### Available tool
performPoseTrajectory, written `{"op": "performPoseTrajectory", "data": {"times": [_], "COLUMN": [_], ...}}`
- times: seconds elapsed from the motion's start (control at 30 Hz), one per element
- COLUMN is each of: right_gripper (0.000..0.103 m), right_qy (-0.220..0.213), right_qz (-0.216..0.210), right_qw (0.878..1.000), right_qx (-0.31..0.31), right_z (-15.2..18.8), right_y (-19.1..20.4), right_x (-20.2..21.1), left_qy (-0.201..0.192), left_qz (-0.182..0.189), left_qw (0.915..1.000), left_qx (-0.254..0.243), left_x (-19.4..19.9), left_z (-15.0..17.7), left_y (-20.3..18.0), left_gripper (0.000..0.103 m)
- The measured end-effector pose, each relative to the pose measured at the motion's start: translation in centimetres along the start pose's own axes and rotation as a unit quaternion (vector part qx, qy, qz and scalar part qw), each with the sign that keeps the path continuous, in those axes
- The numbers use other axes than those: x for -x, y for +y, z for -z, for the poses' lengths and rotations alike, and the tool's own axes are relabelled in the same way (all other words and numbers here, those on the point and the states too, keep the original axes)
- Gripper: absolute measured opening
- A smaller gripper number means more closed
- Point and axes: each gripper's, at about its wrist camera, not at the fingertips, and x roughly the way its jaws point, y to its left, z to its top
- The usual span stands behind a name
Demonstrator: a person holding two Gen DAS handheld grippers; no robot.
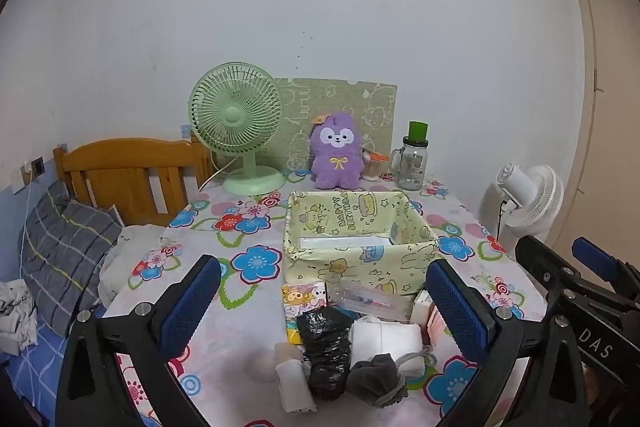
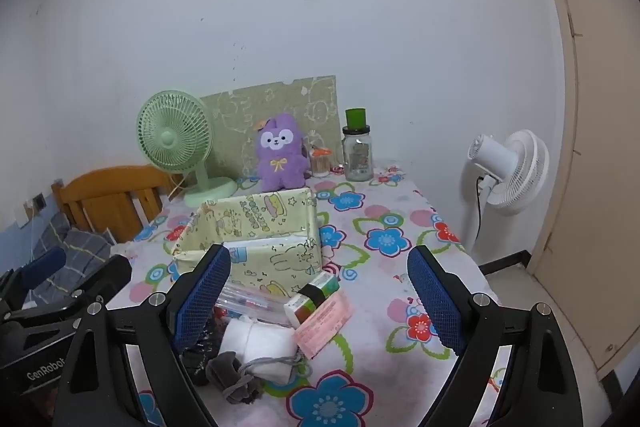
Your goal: Organize soft objects
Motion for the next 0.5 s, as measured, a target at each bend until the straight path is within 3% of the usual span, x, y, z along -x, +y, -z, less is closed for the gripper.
{"op": "performPoseTrajectory", "data": {"times": [0.5], "right_gripper": [0.092], "right_qy": [0.003], "right_qz": [-0.002], "right_qw": [1.000], "right_qx": [0.008], "right_z": [-0.14], "right_y": [0.47], "right_x": [0.02], "left_qy": [-0.001], "left_qz": [-0.005], "left_qw": [1.0000], "left_qx": [0.002], "left_x": [-0.07], "left_z": [0.30], "left_y": [0.03], "left_gripper": [0.103]}}
